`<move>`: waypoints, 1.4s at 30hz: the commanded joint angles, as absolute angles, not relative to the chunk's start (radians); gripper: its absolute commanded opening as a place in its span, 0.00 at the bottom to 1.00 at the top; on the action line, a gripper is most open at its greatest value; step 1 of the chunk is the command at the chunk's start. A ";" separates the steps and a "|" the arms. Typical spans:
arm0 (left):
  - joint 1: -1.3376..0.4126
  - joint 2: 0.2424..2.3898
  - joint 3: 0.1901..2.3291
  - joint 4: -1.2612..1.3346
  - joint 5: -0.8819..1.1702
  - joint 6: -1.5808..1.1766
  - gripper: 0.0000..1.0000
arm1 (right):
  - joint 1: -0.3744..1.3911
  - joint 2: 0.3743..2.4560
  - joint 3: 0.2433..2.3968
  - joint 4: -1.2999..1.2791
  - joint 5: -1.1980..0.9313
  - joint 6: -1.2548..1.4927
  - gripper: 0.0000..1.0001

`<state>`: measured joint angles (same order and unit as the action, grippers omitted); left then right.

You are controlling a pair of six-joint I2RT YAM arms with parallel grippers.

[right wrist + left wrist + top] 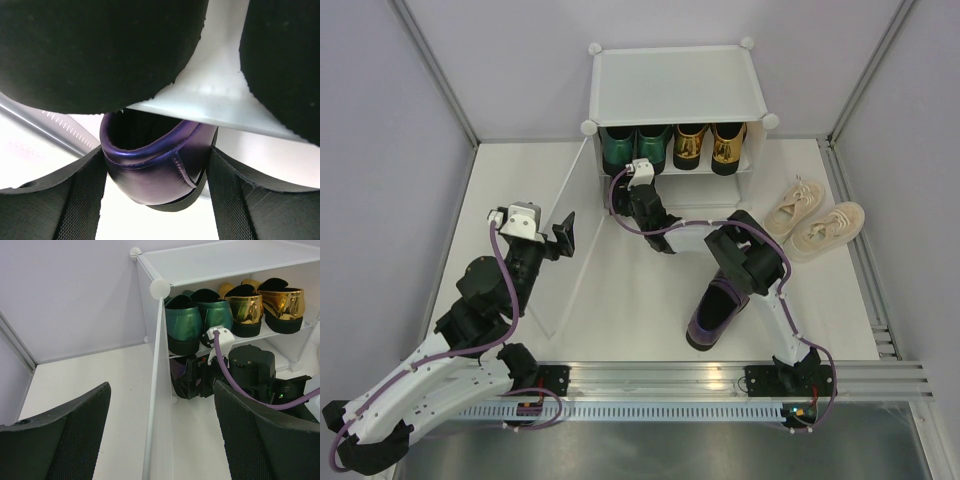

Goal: Place and organize the shoes in the shoe cabinet
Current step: Place the shoe in the shoe cabinet.

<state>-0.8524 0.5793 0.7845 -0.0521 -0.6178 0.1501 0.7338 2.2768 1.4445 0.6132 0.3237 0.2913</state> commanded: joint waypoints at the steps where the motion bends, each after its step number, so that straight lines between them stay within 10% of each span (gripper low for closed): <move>1: -0.851 0.574 0.811 -0.066 -0.597 0.130 0.86 | 0.723 2.290 1.460 0.713 0.245 0.256 0.65; 42: -0.851 0.577 0.818 -0.075 -0.588 0.126 0.86 | 0.687 2.306 1.454 0.775 0.169 0.213 0.66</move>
<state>-0.8524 0.5793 0.7864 -0.0578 -0.5991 0.1497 0.6918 2.2887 1.3796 0.7666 0.1680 0.2283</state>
